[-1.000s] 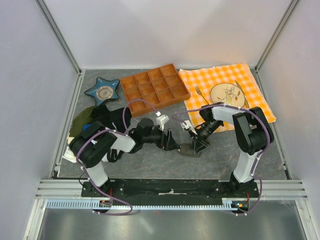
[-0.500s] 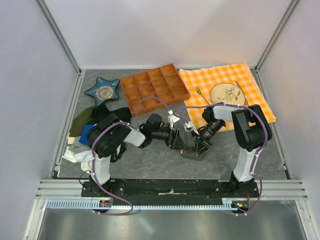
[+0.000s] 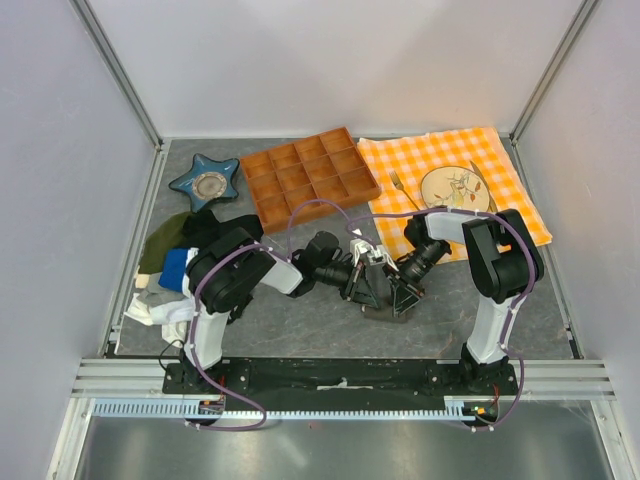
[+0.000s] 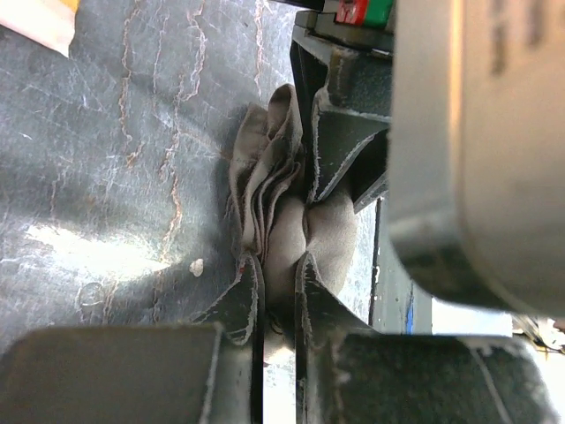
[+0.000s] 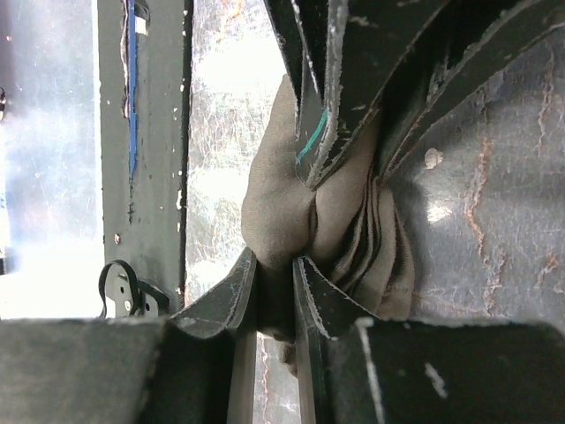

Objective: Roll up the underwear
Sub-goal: Pick up the underwear from the center of the board.

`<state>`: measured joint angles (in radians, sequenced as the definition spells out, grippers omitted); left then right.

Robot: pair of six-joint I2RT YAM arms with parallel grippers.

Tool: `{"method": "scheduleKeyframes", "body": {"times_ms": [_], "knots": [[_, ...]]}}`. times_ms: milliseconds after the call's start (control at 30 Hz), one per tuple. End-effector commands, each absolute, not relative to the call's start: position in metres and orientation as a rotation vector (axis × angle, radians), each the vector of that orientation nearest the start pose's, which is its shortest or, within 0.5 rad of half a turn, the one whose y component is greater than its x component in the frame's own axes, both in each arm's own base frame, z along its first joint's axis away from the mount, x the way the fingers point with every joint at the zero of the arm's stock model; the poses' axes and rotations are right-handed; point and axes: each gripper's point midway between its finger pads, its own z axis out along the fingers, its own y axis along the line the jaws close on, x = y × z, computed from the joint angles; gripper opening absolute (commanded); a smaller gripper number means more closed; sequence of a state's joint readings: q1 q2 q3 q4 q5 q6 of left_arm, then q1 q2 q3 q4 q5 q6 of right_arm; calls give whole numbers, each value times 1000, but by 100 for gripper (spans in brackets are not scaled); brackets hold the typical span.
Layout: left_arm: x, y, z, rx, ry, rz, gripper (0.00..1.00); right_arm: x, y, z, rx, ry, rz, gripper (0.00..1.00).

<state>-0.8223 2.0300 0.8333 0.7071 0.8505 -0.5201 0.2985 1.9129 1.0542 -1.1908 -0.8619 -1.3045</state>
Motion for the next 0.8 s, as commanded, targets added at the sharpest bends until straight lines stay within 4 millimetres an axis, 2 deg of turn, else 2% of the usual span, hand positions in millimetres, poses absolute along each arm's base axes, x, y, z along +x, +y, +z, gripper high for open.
{"method": "scheduleKeyframes", "body": {"times_ms": [0,100,167,233,367,467,500,567,600,633,667,733,767], "knots": [[143,-383,-12,981,2342,-1600,2,173,151,8,-1867,2132,1291,25],[146,-380,-4,935,2331,-1583,2,177,152,11,-1855,2137,1263,30],[152,-381,9,899,2290,-1566,2,183,152,18,-1846,2147,1218,37],[151,-375,12,868,2286,-1538,2,194,153,29,-1818,2166,1161,45],[162,-364,25,790,2250,-1422,2,217,162,68,-1749,2103,1052,58],[169,-349,30,769,2244,-1306,2,234,171,100,-1685,2041,1003,61],[170,-345,38,763,2237,-1280,2,237,174,107,-1665,2027,1006,61],[180,-333,41,740,2230,-1204,2,237,178,118,-1632,1997,1017,61],[181,-327,42,731,2247,-1175,2,236,182,123,-1610,1979,1048,61],[184,-323,54,724,2223,-1162,1,238,184,126,-1595,1957,1043,61],[194,-315,59,695,2215,-1130,2,235,185,124,-1582,1958,1060,61],[200,-302,74,661,2213,-1094,2,236,186,122,-1555,1962,1051,61],[212,-295,82,635,2196,-1057,2,235,185,120,-1557,1967,1048,61]]}}
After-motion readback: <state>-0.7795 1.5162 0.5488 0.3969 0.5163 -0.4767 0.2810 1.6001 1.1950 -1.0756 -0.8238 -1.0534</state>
